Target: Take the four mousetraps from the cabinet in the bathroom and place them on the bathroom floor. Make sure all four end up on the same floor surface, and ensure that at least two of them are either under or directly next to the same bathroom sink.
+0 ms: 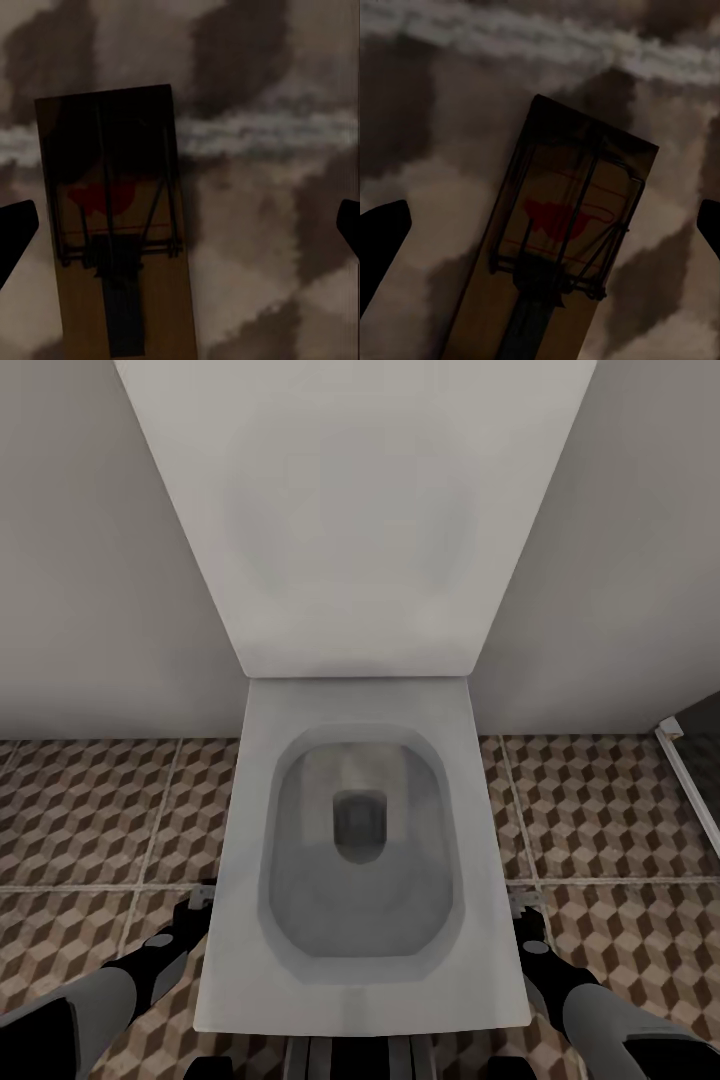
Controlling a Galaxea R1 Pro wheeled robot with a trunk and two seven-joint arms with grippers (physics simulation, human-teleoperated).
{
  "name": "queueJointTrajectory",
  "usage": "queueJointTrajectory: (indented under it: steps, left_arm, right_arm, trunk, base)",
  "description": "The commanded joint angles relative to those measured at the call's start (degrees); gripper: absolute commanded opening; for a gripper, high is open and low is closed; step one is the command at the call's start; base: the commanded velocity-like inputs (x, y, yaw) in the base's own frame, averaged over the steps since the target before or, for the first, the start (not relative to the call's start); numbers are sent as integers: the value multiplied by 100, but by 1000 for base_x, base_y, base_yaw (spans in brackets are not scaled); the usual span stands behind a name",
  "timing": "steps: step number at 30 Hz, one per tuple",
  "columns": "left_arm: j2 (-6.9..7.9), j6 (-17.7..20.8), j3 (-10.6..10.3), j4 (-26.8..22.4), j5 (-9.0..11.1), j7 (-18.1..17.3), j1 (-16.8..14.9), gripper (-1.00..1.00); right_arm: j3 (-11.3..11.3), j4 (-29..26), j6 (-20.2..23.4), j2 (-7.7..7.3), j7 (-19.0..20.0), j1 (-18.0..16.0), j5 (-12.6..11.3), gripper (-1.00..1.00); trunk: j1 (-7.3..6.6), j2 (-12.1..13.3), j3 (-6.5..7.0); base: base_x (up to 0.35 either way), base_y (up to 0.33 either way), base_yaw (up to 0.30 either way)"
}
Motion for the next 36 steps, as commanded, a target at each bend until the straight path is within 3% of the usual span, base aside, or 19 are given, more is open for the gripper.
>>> queueJointTrajectory:
  steps: [1, 15, 26, 36]
  left_arm:
    - [1, -14, -36, -6, 60, -26, -1, 100]
    - [0, 14, -11, -39, 111, -16, -1, 100]
    - [11, 34, -12, -43, 820, -36, -1, 100]
    - [20, 41, -14, -42, 1006, -41, -1, 100]
  right_arm:
    - [21, 9, 6, 0, -40, -2, 61, 100]
    - [21, 2, 6, 3, -40, -2, 68, 100]
    - [21, 0, 6, 3, -40, -2, 70, 100]
    - [21, 0, 0, 3, -40, -2, 76, 100]
  trunk:
    - [0, -1, -3]
    - [0, -1, -3]
    - [0, -1, -3]
    - [0, -1, -3]
  base:
    - [0, 0, 0]
    - [-70, 0, 0]
    - [-315, 0, 0]
    - [-341, 0, 0]
